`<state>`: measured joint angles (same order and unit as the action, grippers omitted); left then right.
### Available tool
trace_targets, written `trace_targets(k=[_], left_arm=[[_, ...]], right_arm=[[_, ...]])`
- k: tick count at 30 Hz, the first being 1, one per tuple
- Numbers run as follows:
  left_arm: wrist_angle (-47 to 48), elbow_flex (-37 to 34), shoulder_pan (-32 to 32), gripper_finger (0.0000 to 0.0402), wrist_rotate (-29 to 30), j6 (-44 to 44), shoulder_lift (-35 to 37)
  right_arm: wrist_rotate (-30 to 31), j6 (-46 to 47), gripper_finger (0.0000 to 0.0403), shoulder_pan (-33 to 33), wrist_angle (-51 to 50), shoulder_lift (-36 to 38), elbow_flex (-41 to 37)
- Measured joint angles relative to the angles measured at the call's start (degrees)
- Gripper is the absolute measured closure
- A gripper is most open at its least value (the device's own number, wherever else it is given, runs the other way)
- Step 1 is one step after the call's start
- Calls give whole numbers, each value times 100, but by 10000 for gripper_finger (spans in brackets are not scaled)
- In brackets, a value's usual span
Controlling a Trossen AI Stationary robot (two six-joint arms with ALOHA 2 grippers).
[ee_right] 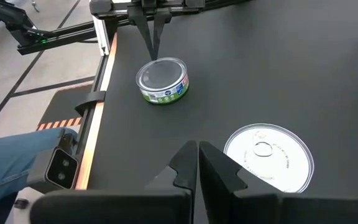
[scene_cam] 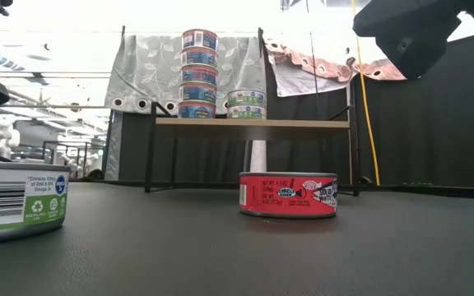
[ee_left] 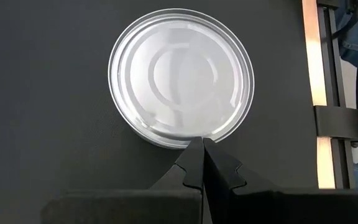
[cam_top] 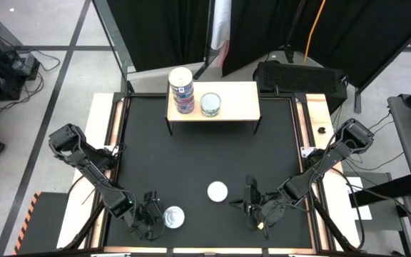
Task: Stack canned seafood by type on shelf
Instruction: Stack the green tuna can on top of the other green tuna can on the shelf
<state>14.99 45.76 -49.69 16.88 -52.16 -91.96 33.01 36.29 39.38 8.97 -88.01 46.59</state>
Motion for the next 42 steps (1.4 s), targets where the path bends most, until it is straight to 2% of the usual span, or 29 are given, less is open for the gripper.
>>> trace_targets(k=[25, 29, 36, 42], left_arm=[[331, -24, -36, 399, -137, -191, -13], [700, -87, -15, 399, -130, -342, -100], [544, -118, -70, 399, -217, -459, -161], [1008, -3, -145, 399, -400, -607, 135]], right_arm=[[-33, 14, 392, 11, 0, 0, 0], [-32, 40, 392, 11, -4, 0, 0], [-31, 60, 392, 80, -14, 2, 2], [-31, 64, 392, 90, 8, 4, 2]])
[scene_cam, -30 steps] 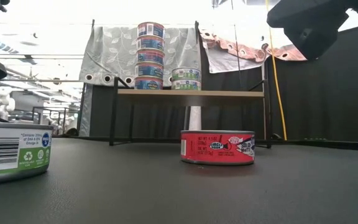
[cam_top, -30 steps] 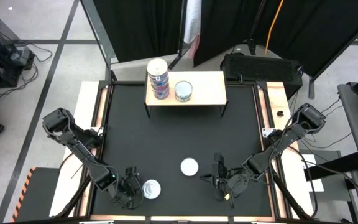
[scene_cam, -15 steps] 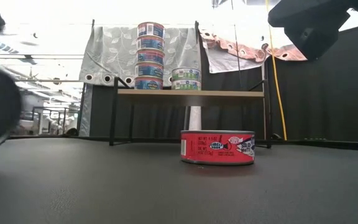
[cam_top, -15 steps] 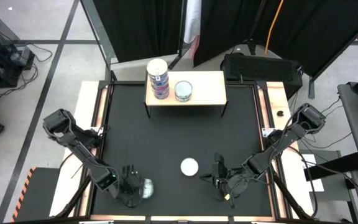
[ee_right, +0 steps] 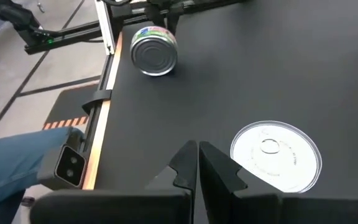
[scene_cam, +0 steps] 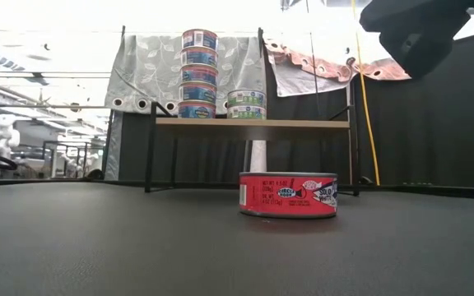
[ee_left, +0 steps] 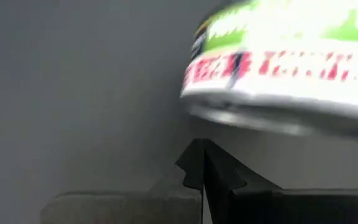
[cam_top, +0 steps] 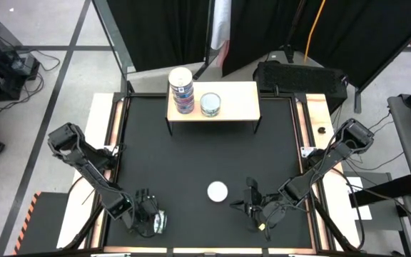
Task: Stack canned seafood by type on shelf
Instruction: Stack the green tuna can on top of the other green tuna can on the shelf
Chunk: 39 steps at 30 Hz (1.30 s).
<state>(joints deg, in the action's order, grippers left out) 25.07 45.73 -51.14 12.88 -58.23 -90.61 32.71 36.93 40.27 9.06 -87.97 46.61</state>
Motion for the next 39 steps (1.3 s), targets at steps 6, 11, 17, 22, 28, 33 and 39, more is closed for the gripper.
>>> trace_targets(k=[6, 11, 17, 22, 28, 33, 39], left_arm=[[1782, 576, -296, 399, -312, -290, 685], [2014, 1190, -699, 399, -75, 298, 1240], [704, 1369, -641, 342, -405, 2022, 1167], [873, 1492, -482, 223, -270, 4212, 928], [1057, 1523, -462, 101, 434, 6807, 700], [1543, 1521, -358, 70, 158, 7580, 402], [1581, 1518, -363, 68, 362, 8523, 231]], right_arm=[[-112, 122, 392, 9, 150, -1, 0], [-111, 90, 392, 35, 191, 0, 0], [-108, -77, 392, 35, 239, 0, 0], [-108, -114, 392, 35, 236, -1, 0], [-119, -168, 392, 35, 235, -1, 0], [-125, -313, 392, 35, 234, -2, 0], [-127, -354, 392, 35, 232, -2, 0]])
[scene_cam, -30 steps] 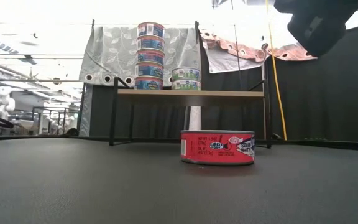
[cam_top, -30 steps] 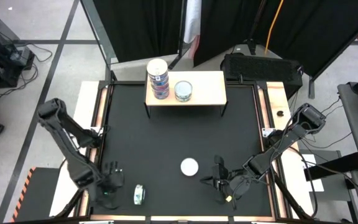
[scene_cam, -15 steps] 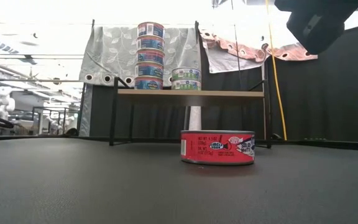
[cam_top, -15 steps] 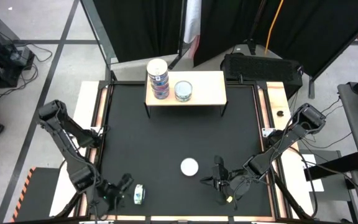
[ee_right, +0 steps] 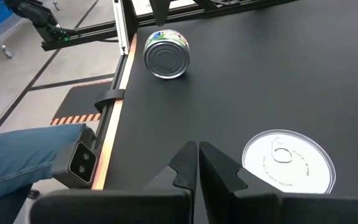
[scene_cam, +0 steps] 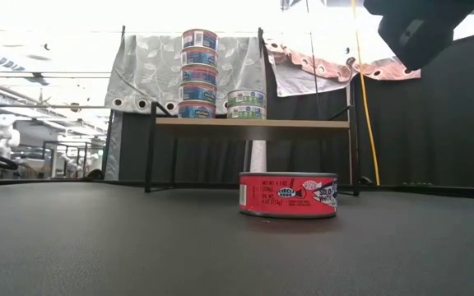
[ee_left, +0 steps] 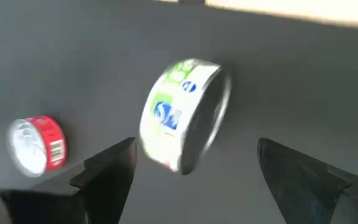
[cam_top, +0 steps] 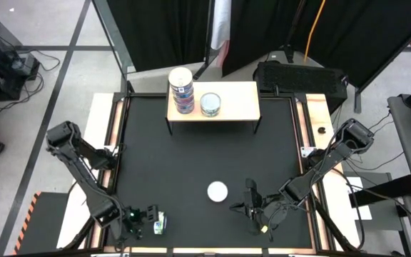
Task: Stack canned seafood by type on shelf
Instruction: Stack the green tuna can on top of the other green tuna can on the shelf
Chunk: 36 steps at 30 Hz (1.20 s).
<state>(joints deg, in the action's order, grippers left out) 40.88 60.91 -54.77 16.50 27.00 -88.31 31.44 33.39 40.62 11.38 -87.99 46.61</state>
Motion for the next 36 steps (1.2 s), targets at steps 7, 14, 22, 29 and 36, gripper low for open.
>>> trace_targets(k=[7, 14, 22, 29, 36], left_arm=[[-203, -1, 289, 68, 145, 820, -3], [-342, -1, 555, 68, -328, 1486, -228], [-477, -1, 569, 85, -454, 1994, -580], [-504, -1, 674, 161, -444, 1995, -580], [-703, -1, 760, 236, -440, 1944, -578]], right_arm=[[0, -26, 392, -17, -2, 0, 0], [2, -120, 392, -17, -1, 0, 0], [2, -157, 392, -17, -2, 0, 0], [0, -323, 392, -35, 0, 0, 0], [4, -323, 392, -57, 4, 0, 0]])
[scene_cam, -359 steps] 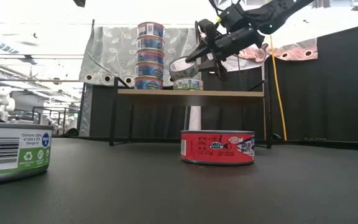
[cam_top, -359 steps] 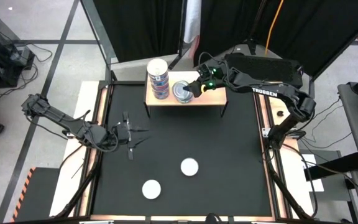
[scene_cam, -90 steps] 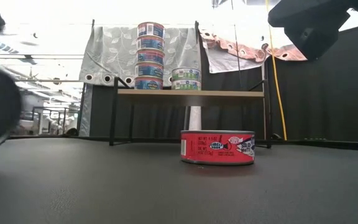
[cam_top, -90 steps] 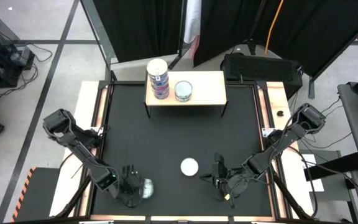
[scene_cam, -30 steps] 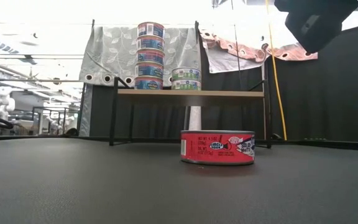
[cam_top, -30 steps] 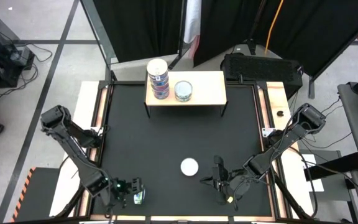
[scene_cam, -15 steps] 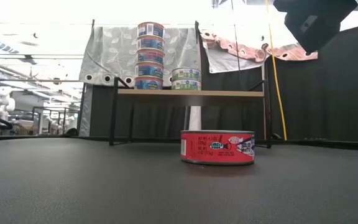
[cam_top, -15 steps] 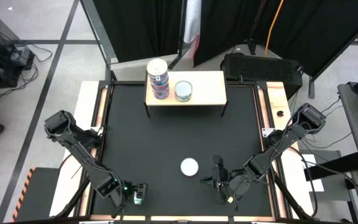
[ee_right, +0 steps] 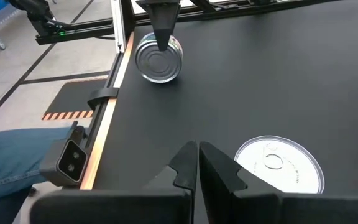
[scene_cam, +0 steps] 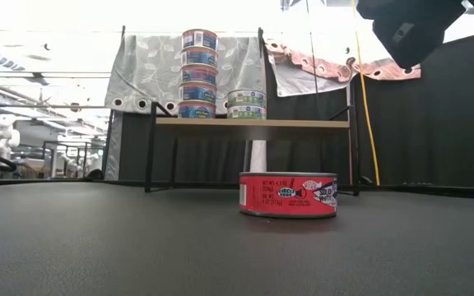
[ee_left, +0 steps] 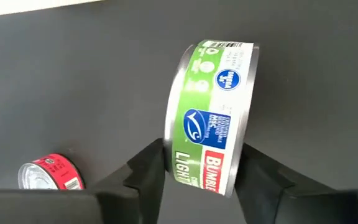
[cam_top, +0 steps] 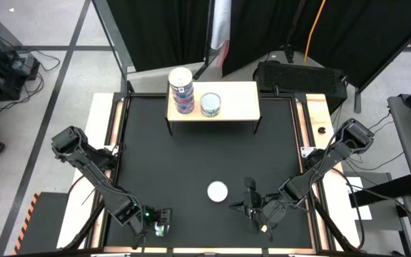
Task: Stack canned seafood by type on shelf
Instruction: Stack the green tuna can on top of the other green tuna can on the shelf
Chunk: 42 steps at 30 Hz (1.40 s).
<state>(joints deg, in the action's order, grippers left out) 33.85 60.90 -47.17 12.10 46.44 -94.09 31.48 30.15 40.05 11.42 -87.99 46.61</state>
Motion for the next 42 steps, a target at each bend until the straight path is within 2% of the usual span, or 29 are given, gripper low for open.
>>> trace_targets(k=[5, 13, 21, 24, 33, 42], left_arm=[[-163, 0, -4, 249, 42, -288, 3], [-197, -4, 3, 251, 601, -1676, -2], [-270, -4, 208, 254, 1150, -3189, 49], [-536, -4, 316, 254, 1241, -3773, 131], [-1650, -4, 752, 255, 1271, -5056, 723], [-2401, -4, 1303, 253, 1249, -6238, 1424]], right_arm=[[-2, 2, 392, 0, 15, 0, 0], [67, 36, 392, 0, 86, 0, 0], [919, -283, 392, 0, 225, -2, 0], [1086, -1006, 392, 0, 478, -2, 0], [1050, -4226, 375, 0, 1505, -2, 0], [1016, -5957, 318, 81, 2006, -2, 0]])
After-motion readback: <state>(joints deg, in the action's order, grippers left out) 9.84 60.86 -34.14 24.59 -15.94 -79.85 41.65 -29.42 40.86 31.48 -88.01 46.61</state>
